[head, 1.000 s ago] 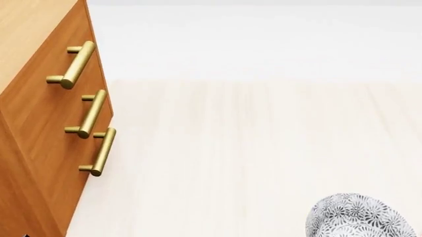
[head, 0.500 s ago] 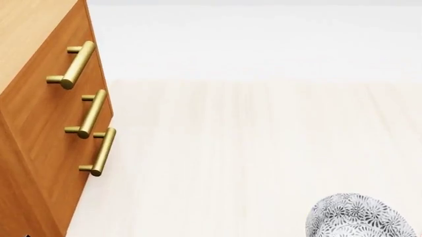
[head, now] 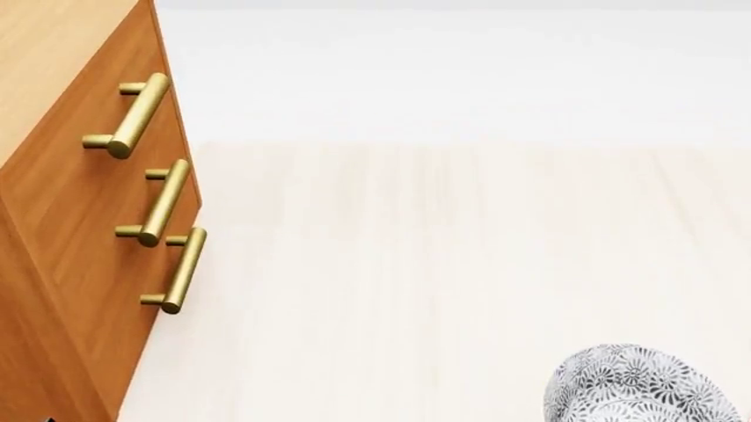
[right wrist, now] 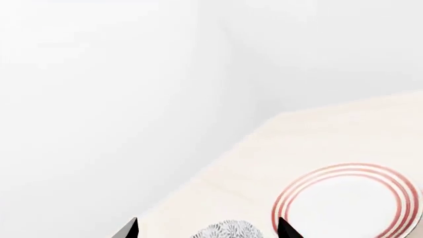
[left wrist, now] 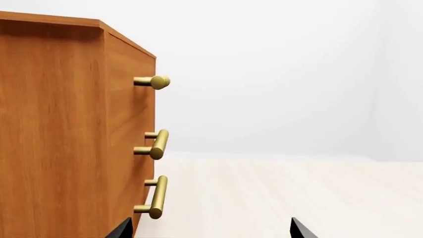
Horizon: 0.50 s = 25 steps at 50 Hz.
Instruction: Put the bowl on top of the cabinet.
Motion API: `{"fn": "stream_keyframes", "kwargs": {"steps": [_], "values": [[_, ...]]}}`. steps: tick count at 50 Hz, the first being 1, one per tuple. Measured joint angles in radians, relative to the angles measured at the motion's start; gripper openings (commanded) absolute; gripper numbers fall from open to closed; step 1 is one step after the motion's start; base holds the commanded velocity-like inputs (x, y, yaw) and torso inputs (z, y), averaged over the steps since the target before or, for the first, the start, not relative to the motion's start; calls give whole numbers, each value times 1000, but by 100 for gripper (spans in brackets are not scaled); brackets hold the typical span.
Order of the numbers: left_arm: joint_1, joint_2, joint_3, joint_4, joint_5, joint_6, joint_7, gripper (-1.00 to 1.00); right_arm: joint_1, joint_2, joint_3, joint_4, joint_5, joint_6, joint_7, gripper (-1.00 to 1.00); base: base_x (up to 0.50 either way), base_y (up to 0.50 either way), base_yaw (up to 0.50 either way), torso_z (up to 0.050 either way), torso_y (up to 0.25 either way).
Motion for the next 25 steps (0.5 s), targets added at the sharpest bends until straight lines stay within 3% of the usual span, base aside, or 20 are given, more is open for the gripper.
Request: {"fn": "stream_keyframes", "kwargs": {"steps": [25], "values": [[-8, -4, 8, -11, -7, 1, -4, 100, -5, 33, 21, 20, 192, -33, -34, 100, 0, 0, 0, 0, 0]]}}
